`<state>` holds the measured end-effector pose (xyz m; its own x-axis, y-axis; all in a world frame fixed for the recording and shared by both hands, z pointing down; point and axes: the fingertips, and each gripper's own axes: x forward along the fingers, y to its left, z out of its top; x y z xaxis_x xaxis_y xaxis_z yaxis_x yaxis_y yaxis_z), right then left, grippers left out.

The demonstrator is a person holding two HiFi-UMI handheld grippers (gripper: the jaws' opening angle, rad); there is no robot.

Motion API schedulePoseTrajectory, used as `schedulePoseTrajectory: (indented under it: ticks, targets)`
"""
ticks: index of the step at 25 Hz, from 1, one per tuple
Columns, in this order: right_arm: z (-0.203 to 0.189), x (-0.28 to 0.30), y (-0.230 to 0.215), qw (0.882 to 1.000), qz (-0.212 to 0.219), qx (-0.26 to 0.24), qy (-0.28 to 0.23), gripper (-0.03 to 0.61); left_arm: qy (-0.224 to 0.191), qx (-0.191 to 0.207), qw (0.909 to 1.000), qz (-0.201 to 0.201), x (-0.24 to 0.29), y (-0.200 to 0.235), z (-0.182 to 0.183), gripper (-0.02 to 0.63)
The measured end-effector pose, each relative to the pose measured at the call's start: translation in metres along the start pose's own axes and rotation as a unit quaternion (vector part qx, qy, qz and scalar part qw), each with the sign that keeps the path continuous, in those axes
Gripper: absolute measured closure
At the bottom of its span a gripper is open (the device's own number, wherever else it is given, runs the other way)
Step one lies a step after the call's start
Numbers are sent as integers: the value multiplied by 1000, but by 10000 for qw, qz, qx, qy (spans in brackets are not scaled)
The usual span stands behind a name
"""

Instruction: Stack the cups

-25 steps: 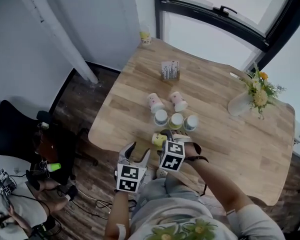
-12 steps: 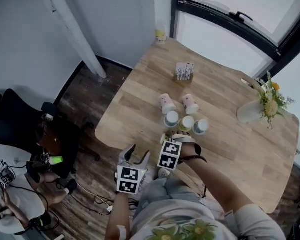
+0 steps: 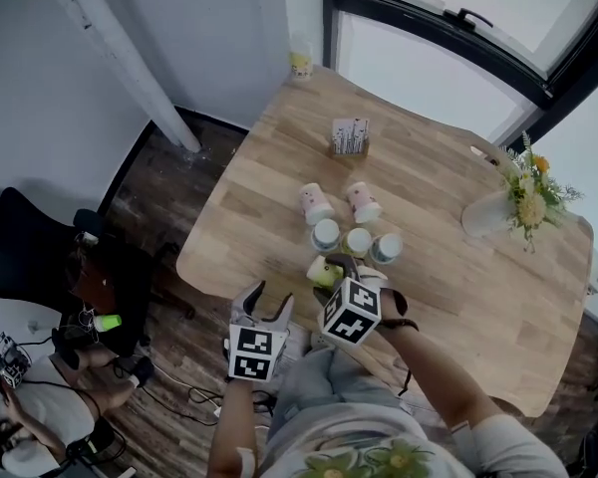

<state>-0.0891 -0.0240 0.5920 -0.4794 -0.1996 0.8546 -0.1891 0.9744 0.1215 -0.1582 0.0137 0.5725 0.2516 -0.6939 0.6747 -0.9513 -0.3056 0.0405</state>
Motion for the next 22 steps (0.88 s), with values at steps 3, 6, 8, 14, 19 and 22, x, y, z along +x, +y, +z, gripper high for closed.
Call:
schedulePoseTrajectory:
  ticks: [3, 6, 8, 14, 19, 22]
  targets:
    - [-1, -25, -15, 9980, -121, 465, -400, 311, -8, 94, 10000, 19, 1, -7, 17, 376]
    - [-2, -48, -32, 9935, -266, 802, -768, 311, -78, 131, 9999, 37, 3, -13, 36, 376]
    - [-5, -62, -41, 9895, -311, 1009, -985, 310, -179, 91, 9998, 47, 3, -20, 50, 376]
    - [-20, -98, -63, 9793, -586, 1256, -1476, 310, -275, 136, 9991, 282, 10, -34, 65, 376]
    - [-27, -116, -80, 9673, -991, 1382, -1879, 311, -447, -48, 9985, 300, 22, -38, 86, 376]
    - [-30, -124, -85, 9573, -1220, 1548, -2117, 310, -390, -298, 9987, 119, 35, -36, 92, 364]
